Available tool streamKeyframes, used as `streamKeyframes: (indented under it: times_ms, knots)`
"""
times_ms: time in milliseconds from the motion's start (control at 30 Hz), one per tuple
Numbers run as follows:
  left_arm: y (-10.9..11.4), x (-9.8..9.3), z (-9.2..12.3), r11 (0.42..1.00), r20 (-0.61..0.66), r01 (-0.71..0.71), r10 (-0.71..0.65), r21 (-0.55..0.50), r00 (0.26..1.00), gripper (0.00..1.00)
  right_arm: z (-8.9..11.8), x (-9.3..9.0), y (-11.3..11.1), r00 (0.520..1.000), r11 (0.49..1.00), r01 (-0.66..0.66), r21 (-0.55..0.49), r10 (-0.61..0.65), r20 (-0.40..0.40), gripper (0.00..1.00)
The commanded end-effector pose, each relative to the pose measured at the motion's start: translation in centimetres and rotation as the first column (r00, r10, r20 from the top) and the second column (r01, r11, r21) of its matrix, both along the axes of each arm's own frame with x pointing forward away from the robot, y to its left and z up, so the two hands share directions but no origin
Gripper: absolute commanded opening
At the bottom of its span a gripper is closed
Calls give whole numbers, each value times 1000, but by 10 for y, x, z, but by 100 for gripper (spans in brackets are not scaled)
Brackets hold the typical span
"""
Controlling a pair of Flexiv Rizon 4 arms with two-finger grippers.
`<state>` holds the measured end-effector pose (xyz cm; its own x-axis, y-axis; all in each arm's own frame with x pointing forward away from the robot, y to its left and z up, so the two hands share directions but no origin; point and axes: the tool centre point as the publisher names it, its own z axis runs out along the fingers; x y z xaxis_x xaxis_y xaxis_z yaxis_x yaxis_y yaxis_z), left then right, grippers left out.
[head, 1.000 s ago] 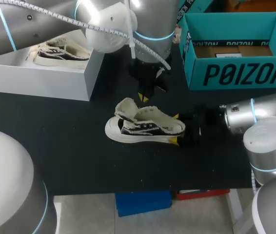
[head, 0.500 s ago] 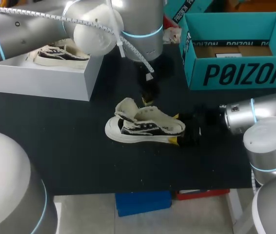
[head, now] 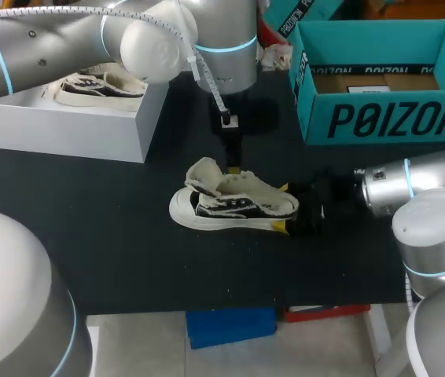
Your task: Take the shoe out of the shoebox, open the shoe tongue, remove and reinsert the insole, then place the shoe into the shoebox
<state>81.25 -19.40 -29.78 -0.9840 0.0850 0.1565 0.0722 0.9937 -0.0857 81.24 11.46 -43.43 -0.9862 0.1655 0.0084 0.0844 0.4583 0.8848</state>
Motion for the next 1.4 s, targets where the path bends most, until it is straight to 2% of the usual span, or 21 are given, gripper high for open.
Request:
streamKeyframes:
  times_ms: [33, 267, 567, 1100, 1400]
  knots:
    - [-8, 18, -9, 960, -195, 278, -275, -15, 941, 0, -2, 1, 1, 1000, 1000, 2, 0, -2, -1, 0]
    - [-15, 25, -22, 973, -222, 230, -232, -36, 947, 0, -2, 1, 1, 1000, 1000, 2, 0, -2, -1, 0]
    - [-17, 25, -36, 993, -238, 111, -117, -39, 964, 0, -2, 1, 1, 1000, 1000, 2, 0, -2, -1, 0]
    - [-17, 4, -63, 994, -249, 55, -77, -93, 965, 0, -2, 1, 1, 1000, 1000, 2, 0, -2, -1, 0]
    - [-21, -7, -81, 996, -250, 56, -72, -70, 965, 0, -2, 1, 1, 1000, 1000, 2, 0, -2, -1, 0]
